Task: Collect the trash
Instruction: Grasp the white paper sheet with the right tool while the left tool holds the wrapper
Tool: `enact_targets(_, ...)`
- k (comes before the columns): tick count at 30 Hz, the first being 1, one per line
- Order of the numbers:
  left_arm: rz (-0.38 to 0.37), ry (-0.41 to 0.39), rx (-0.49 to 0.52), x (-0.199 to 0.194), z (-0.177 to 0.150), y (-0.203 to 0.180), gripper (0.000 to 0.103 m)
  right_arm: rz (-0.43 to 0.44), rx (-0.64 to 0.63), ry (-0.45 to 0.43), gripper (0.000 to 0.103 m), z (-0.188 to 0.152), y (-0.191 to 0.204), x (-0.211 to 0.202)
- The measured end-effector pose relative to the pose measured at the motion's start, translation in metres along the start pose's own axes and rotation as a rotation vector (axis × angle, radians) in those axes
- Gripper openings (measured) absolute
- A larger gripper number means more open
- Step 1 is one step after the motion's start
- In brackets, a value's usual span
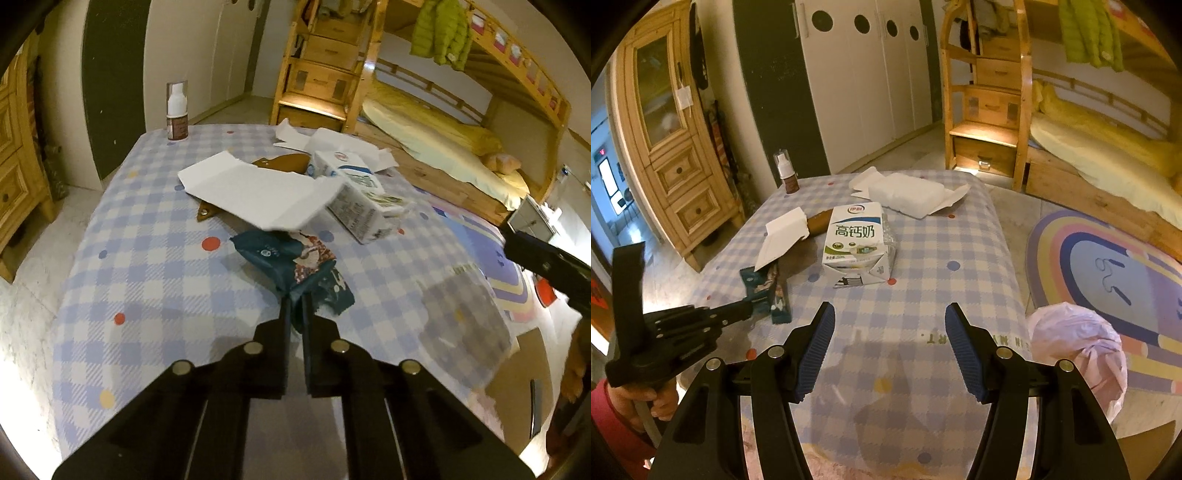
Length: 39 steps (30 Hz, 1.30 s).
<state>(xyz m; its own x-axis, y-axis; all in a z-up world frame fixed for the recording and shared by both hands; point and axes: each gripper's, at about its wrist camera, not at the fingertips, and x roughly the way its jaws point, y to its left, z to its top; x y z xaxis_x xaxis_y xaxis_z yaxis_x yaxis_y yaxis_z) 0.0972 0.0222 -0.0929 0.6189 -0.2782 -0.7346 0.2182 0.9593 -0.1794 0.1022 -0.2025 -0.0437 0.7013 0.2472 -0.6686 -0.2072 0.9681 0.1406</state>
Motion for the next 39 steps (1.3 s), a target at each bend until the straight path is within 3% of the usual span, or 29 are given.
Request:
enact_targets(7, 0.010, -0.062, 0.084, -0.050, -0.017, -0.010, 0.004, 0.029, -0.020, -0.006, 0.063, 0.001, 0.012, -0.002)
enact_targets(15, 0.069, -0.123, 0.044, -0.069, -0.006, 0.014, 0.003, 0.072, -0.110, -0.010, 0.062, 0.014, 0.050, 0.008)
enact_targets(17, 0.081, -0.109, 0.020, -0.061, -0.004, 0.022, 0.004, 0.086, -0.139, -0.005, 0.057, 0.017, 0.062, 0.016)
enact_targets(22, 0.111, -0.093, -0.011, -0.047, -0.001, 0.038, 0.004, 0.136, -0.166, 0.027, 0.032, 0.023, 0.076, 0.036)
enact_targets(24, 0.118, -0.096, -0.014, -0.045, 0.000, 0.042, 0.004, 0.153, -0.175, 0.051, 0.030, 0.025, 0.083, 0.051)
enact_targets(35, 0.112, -0.084, -0.020, -0.030, 0.004, 0.057, 0.004, 0.120, -0.125, 0.153, 0.032, 0.024, 0.091, 0.111)
enact_targets(39, 0.109, -0.075, -0.019, -0.023, 0.005, 0.057, 0.004, 0.115, -0.088, 0.162, 0.046, 0.024, 0.087, 0.121)
